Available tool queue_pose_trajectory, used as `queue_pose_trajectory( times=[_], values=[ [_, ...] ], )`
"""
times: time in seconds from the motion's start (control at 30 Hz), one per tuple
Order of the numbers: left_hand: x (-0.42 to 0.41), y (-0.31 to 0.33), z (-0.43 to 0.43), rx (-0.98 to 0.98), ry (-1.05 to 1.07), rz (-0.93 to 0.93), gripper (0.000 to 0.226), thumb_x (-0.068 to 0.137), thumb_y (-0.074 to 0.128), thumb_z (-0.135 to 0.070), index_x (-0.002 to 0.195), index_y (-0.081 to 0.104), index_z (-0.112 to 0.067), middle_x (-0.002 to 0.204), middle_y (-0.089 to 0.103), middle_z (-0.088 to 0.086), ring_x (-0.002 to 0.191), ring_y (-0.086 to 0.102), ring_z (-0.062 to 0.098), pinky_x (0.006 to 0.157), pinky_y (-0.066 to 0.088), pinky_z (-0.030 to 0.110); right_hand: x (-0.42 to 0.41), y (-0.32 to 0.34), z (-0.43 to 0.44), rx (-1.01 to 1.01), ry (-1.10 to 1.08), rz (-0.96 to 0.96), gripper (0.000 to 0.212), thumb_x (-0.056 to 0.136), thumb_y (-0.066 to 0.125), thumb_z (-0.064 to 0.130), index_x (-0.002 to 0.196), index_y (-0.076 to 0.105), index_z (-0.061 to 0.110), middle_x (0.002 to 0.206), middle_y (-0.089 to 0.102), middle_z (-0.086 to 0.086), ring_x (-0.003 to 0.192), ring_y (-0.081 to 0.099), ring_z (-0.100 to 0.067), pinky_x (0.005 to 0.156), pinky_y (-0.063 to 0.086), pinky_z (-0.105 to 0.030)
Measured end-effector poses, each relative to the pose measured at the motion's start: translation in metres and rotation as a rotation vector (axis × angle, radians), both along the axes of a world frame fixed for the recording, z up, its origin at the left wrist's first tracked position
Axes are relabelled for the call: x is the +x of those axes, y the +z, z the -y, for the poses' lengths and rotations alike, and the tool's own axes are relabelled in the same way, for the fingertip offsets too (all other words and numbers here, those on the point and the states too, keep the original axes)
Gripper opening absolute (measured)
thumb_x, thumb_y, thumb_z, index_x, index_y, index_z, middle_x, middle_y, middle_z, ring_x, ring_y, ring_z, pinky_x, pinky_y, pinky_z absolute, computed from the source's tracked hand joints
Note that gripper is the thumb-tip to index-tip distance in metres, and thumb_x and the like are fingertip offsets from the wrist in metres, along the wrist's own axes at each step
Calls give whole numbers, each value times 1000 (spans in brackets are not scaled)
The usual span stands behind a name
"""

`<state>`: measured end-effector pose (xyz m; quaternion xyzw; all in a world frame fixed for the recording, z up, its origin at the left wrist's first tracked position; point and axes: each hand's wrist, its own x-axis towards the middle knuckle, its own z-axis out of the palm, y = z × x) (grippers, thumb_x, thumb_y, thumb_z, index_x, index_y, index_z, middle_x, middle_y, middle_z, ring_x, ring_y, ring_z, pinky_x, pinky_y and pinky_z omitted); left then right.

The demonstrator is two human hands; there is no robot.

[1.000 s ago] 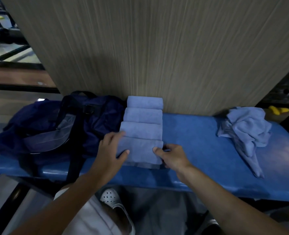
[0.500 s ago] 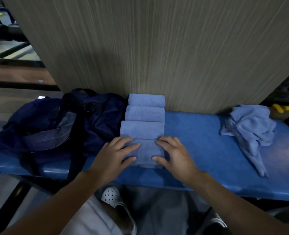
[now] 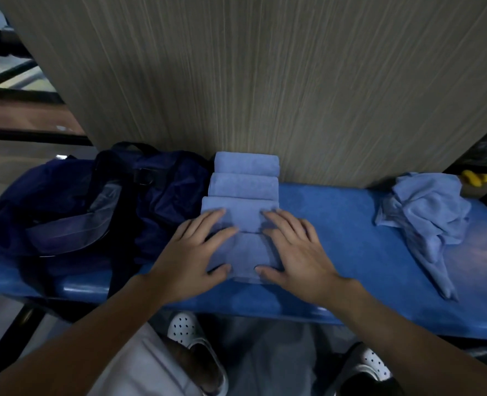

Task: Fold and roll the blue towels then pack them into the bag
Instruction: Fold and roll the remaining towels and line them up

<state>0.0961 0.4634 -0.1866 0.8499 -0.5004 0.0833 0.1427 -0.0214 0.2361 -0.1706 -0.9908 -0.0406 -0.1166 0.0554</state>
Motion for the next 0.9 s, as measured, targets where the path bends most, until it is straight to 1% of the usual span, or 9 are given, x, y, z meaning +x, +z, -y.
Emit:
queue_pose_trajectory(
  times=[0.1, 0.2, 0.3, 0.4, 0.5, 0.57, 0.67, 0.73, 0.9],
  values=[
    [4, 6, 6, 34, 21, -3, 65, 96, 32, -61, 152, 31, -27, 163, 15, -1, 151, 5, 16, 118, 19, 44, 2, 5, 6, -17, -30, -87, 94, 78, 42, 72, 151, 26, 15, 163, 8, 2, 149, -4, -13, 117, 2, -43],
    [3, 3, 10, 115, 50, 5, 68, 97, 21, -63, 154, 26, -26, 164, 8, 0, 151, -1, 16, 119, 18, 47, 6, 6, 8, -39, -26, -221, 100, 80, 34, 77, 155, 5, 18, 162, -13, 7, 146, -21, -8, 119, -8, -44],
    [2, -4, 10, 183, 85, -9, 73, 94, 18, -67, 156, 14, -29, 164, -4, -2, 150, -10, 15, 120, 15, 48, 9, 3, 10, 25, -27, -303, 103, 80, 34, 78, 155, -4, 20, 160, -21, 11, 144, -24, -4, 120, -10, -42],
    [5, -5, 11, 209, 91, -17, 74, 93, 19, -69, 156, 10, -32, 164, -8, -3, 150, -12, 14, 119, 14, 49, 11, -3, 12, 49, -24, -332, 104, 80, 32, 79, 154, -10, 21, 158, -25, 13, 143, -25, -2, 120, -8, -43],
    [7, -3, 13, 245, 98, -26, 74, 91, 18, -71, 155, 5, -36, 163, -13, -6, 149, -16, 12, 120, 11, 50, 11, -4, 12, 62, -25, -342, 103, 80, 32, 79, 154, -12, 22, 157, -26, 14, 143, -26, -1, 120, -6, -44],
    [9, 0, 13, 265, 103, -45, 75, 89, 15, -73, 154, 0, -39, 162, -17, -10, 147, -20, 9, 120, 8, 50, 12, -3, 11, 122, -30, -343, 103, 81, 38, 78, 154, -10, 23, 158, -24, 15, 142, -25, 0, 121, -5, -44],
    [12, 4, 9, 258, 63, -60, 76, 87, 12, -77, 153, 0, -42, 162, -16, -12, 147, -19, 7, 120, 7, 48, 11, 3, 11, 273, -37, -317, 102, 79, 51, 74, 155, 3, 26, 159, -15, 19, 143, -19, 3, 121, -5, -38],
    [15, 6, 5, 229, 6, -90, 75, 88, 16, -77, 153, 3, -44, 162, -14, -12, 147, -18, 6, 121, 7, 45, 8, 7, 14, 310, -33, -289, 99, 78, 55, 73, 155, 11, 28, 160, -9, 21, 143, -16, 5, 120, -4, -32],
    [21, 7, -2, 217, -66, -56, 71, 91, 23, -74, 153, 5, -45, 163, -13, -8, 149, -15, 10, 121, 10, 44, 6, 8, 19, 300, -16, -291, 95, 78, 46, 77, 154, 13, 31, 159, -8, 22, 144, -14, 5, 120, -1, -31]
  ],
)
